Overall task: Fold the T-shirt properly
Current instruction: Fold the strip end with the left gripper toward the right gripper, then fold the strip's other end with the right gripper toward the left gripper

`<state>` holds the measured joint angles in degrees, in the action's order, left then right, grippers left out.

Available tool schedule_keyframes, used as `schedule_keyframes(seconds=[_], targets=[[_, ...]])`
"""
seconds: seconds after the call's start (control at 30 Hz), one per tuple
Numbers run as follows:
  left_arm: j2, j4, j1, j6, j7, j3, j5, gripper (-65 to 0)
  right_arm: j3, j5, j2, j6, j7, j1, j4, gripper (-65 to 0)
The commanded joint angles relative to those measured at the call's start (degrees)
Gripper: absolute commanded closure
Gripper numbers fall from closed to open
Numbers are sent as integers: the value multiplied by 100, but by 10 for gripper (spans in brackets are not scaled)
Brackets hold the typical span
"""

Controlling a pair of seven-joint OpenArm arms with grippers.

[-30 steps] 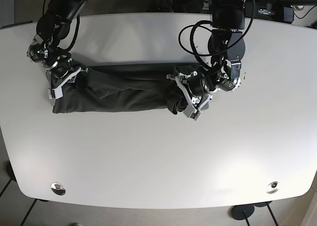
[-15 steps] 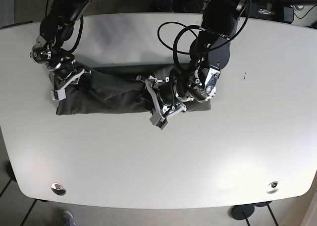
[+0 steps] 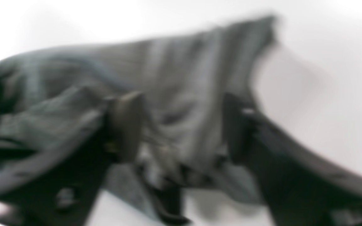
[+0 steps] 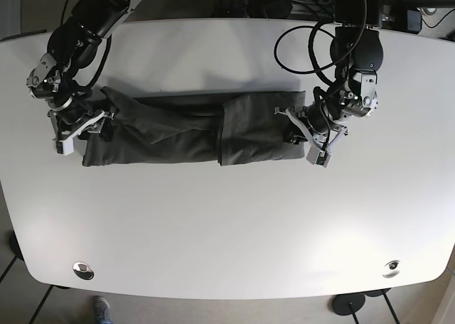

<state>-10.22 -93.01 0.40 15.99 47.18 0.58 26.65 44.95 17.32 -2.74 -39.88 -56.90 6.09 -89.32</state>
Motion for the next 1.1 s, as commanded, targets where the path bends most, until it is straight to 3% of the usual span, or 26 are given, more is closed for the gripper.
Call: schedule_keyframes(seconds=[0.03, 0.07, 0.2, 0.3, 0.4, 0.5, 0.6, 0.8, 0.9, 0.97, 1.07, 1.1], targets=[[-11, -39, 34, 41, -274, 17, 82, 0, 283, 136, -178, -12, 68, 310, 136, -499], [-11, -39, 96, 76, -300, 17, 82, 0, 424, 145, -345, -12, -2, 407, 277, -520], [-20, 31, 280, 946, -344, -36, 73, 0, 802, 435, -987, -12, -116, 679, 1226, -525], [-134, 365, 307, 1043, -344, -97, 73, 0, 969, 962, -1567, -12, -55, 706, 2281, -525], [-169, 734, 280, 1043, -520, -97, 82, 0, 934, 1349, -1893, -12, 104, 670, 3169, -525], [-310, 892, 316, 1043, -863, -97, 82, 0, 934, 1376, -1796, -12, 95, 600, 3301, -525], [-345, 884, 298, 1043, -872, -97, 82, 0, 652, 1402, -1515, -12, 95, 433, 3248, -525], [-354, 892, 289, 1025, -872, -97, 82, 0, -77, 1349, -732, -12, 86, 204, 2536, -525], [-345, 892, 289, 1025, -872, -97, 82, 0, -183, 1349, -671, -12, 86, 152, 2501, -520], [-336, 884, 289, 1025, -872, -97, 82, 0, -183, 1349, -680, -12, 121, 161, 2501, -392], [-319, 892, 289, 1025, -863, -97, 82, 0, -192, 1349, -706, -12, 121, 257, 2492, -81], [-310, 892, 289, 1017, -863, -89, 82, 0, -200, 1349, -785, -12, 95, 275, 2483, -13]])
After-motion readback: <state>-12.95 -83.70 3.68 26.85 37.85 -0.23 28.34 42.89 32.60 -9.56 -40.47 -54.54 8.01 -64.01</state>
